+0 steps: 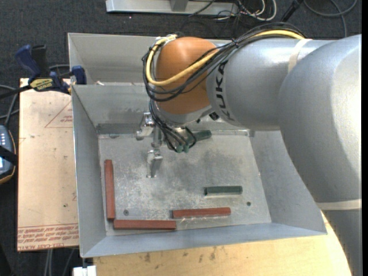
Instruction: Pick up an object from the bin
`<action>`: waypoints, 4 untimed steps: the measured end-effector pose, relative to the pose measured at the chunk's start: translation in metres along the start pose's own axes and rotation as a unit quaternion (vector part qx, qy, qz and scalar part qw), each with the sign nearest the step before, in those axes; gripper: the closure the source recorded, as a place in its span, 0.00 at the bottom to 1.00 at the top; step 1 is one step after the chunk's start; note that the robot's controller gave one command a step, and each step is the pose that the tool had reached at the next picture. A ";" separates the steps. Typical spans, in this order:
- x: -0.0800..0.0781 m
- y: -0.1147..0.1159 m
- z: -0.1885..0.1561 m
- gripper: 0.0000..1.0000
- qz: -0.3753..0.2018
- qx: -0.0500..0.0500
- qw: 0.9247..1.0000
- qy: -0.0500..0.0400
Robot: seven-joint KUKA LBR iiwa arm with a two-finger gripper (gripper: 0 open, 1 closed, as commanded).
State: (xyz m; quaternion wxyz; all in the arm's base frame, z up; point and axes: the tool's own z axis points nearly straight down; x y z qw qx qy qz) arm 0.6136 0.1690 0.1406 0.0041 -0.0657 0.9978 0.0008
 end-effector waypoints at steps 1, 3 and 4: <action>0.030 -0.005 0.039 0.00 -0.118 -0.001 0.993 0.003; 0.030 -0.054 -0.027 0.00 -0.123 0.000 0.992 0.004; 0.068 -0.078 -0.036 0.00 -0.206 0.000 0.979 0.002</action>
Offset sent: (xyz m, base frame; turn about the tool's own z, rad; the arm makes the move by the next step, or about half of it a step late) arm -0.0159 -0.0699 0.0172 -0.1314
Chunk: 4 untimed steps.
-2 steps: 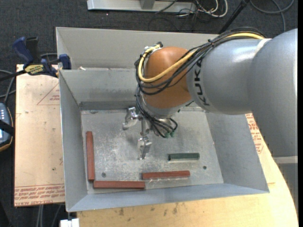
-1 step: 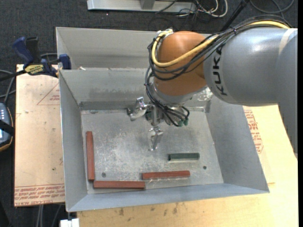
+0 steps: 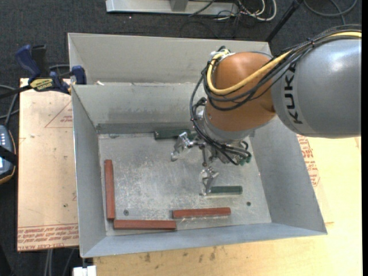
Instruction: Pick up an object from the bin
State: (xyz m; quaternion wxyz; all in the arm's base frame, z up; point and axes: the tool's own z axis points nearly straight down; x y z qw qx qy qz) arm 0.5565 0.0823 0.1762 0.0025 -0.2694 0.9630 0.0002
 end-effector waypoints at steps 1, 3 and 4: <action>0.039 0.004 0.012 0.00 0.012 -0.002 1.000 0.003; 0.080 -0.016 0.101 1.00 -0.115 0.000 0.993 0.001; 0.058 -0.017 0.033 1.00 -0.229 -0.001 0.973 0.001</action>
Offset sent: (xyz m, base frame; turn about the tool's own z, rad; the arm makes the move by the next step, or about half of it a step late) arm -0.0622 -0.0559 -0.1062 -0.2353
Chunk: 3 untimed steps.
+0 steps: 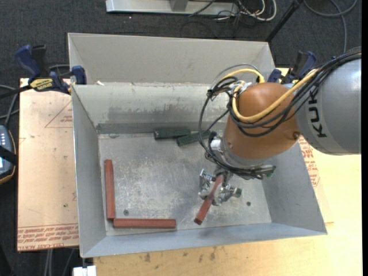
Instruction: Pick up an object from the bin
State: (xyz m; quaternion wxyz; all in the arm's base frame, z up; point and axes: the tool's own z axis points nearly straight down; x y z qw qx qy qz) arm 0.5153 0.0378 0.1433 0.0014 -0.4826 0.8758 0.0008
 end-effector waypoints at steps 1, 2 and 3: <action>0.000 0.000 0.000 1.00 0.000 0.000 1.000 0.000; -0.002 0.000 -0.053 1.00 0.008 -0.003 1.000 0.002; -0.006 0.004 -0.085 1.00 0.031 0.002 1.000 -0.001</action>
Offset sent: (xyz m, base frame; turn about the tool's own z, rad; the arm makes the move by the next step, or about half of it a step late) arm 0.0025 0.0007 0.0840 0.0191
